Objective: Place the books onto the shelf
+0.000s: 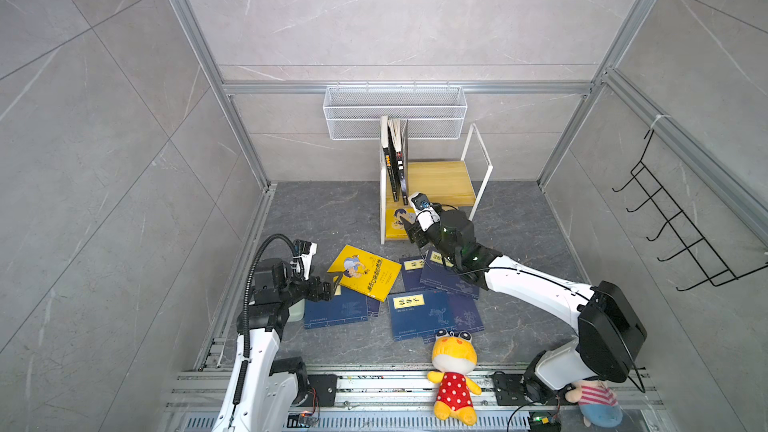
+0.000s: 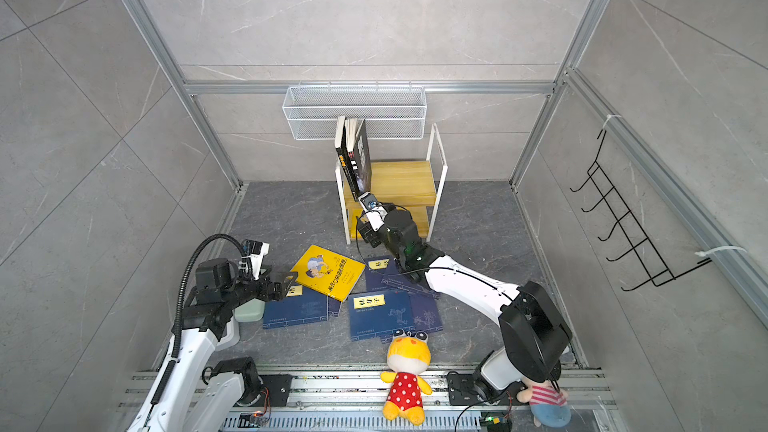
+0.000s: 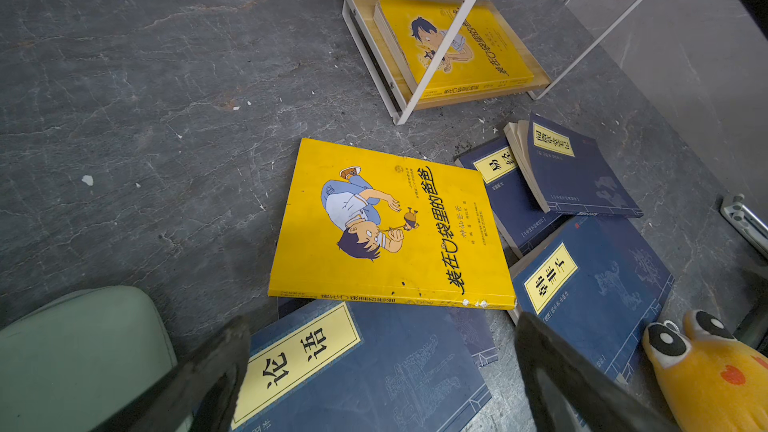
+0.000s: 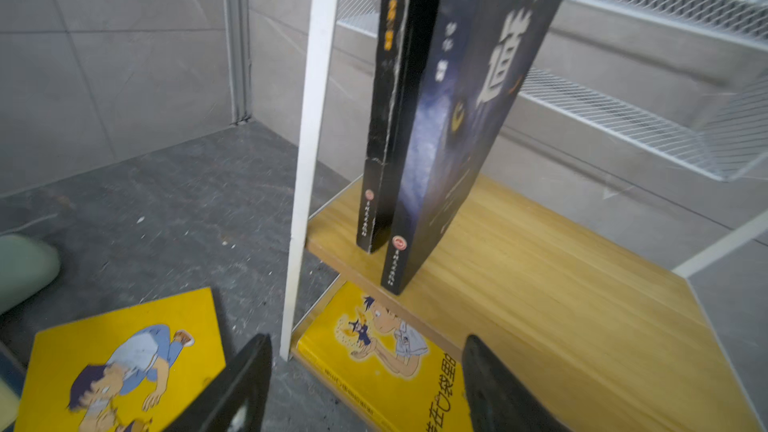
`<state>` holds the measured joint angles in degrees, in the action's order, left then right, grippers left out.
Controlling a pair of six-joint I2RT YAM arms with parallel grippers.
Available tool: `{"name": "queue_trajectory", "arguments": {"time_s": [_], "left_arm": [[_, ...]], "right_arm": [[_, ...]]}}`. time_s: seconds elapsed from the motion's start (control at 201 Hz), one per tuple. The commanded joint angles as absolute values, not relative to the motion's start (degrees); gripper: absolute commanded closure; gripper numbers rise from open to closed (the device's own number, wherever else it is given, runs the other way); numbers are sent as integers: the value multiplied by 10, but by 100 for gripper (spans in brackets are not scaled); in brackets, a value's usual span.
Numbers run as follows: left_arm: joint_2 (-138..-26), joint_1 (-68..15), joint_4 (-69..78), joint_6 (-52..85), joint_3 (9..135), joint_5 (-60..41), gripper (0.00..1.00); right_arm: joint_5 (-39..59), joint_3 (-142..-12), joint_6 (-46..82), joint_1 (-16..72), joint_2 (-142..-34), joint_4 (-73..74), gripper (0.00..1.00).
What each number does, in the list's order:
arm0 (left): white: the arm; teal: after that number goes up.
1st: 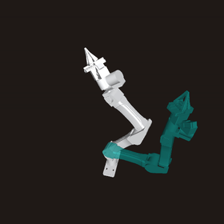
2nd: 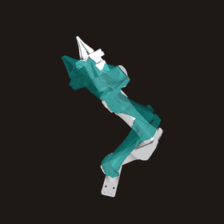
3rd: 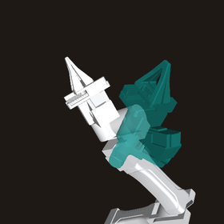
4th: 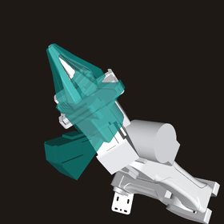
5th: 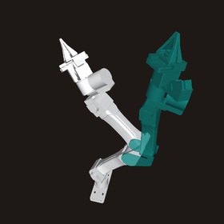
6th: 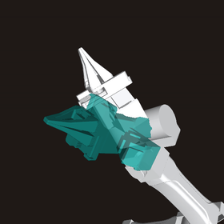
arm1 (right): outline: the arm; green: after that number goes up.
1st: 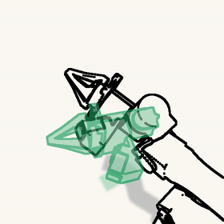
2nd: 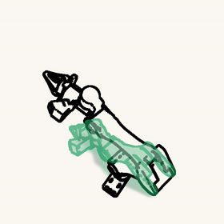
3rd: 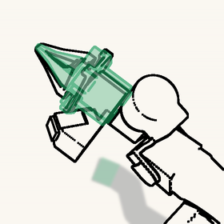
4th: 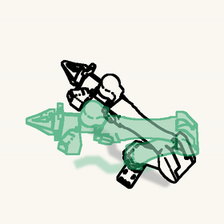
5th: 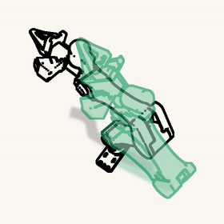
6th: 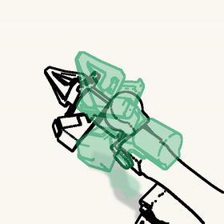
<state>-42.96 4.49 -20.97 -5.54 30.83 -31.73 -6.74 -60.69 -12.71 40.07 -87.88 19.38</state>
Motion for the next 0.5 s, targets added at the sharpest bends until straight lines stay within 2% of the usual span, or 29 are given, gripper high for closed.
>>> {"name": "queue_trajectory", "arguments": {"time_s": [0.0, 0.194, 0.354, 0.498], "left_arm": [[-428, 46, -202, -53, 317, -332, 0], [-419, 46, -200, -53, 314, -332, 0], [-417, 50, -195, -49, 314, -332, 0], [-419, 53, -203, -52, 317, -337, 0]], "right_arm": [[70, -654, -144, 360, -889, 143, 29], [252, -765, -161, 290, -938, 44, 35], [339, -857, -154, 252, -980, 0, 36], [379, -923, -160, 243, -1019, -29, 36]]}}
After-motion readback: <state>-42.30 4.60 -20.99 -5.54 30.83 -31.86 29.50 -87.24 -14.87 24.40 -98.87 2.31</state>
